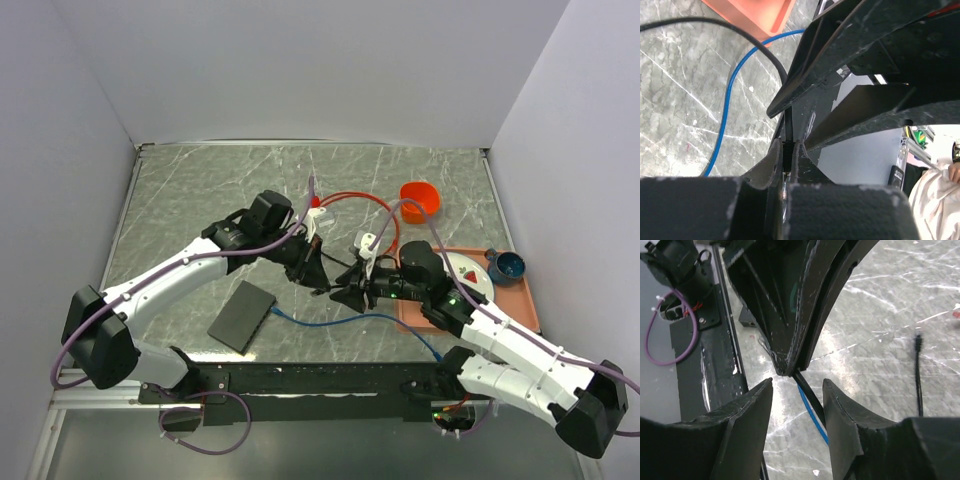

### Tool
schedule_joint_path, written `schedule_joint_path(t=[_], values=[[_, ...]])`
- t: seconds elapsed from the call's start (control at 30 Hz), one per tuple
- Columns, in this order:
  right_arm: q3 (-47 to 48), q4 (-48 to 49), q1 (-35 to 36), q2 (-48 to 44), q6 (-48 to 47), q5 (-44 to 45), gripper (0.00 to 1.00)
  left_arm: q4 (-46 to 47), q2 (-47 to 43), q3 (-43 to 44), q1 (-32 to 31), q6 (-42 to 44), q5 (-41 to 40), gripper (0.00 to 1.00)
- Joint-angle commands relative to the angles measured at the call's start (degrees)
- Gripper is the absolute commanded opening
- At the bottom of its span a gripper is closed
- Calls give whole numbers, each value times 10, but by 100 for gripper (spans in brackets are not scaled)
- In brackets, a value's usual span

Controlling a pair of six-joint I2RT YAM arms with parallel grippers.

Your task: Insert the plug into the switch port

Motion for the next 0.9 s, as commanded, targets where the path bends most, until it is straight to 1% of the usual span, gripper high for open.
schedule_joint_path(t=[0.0,0.03,0.07,0.13,0.17,0.3,0.37,0.4,0.43,0.5,0.53,0.6,0.67,0.77,0.87], values=[[17,-40,2,11,-15,-34,45,10,-20,40,1,24,23,1],[18,-41,2,15,-15,-40,37,10,-22,42,1,26,24,1],[20,-41,2,18,-14,-48,25,11,-24,44,1,27,25,1],[25,-43,2,31,-14,-53,13,12,-26,47,1,26,25,1],[27,-46,2,35,-13,-52,0,12,-27,49,1,27,25,1],[22,-35,2,27,-6,-28,0,15,-32,52,1,26,15,3],[17,-31,3,19,-3,-14,0,27,-43,48,1,22,-11,11],[14,-28,3,13,-2,-11,0,32,-48,47,1,15,-27,20],[12,-27,2,9,1,1,0,40,-60,44,2,3,-77,43],[4,-20,3,-5,4,15,0,58,-73,31,3,-14,-121,58],[2,-19,2,-10,6,24,0,62,-83,25,8,-18,-145,69],[-5,-13,2,-24,8,30,0,61,-81,14,19,-33,-139,70],[-7,-12,3,-32,10,41,0,63,-73,6,37,-45,-112,70],[-8,-15,2,-36,10,56,0,81,-60,-10,44,-63,-79,68],[-11,-13,2,-44,13,73,0,96,-53,-24,45,-77,-72,65]])
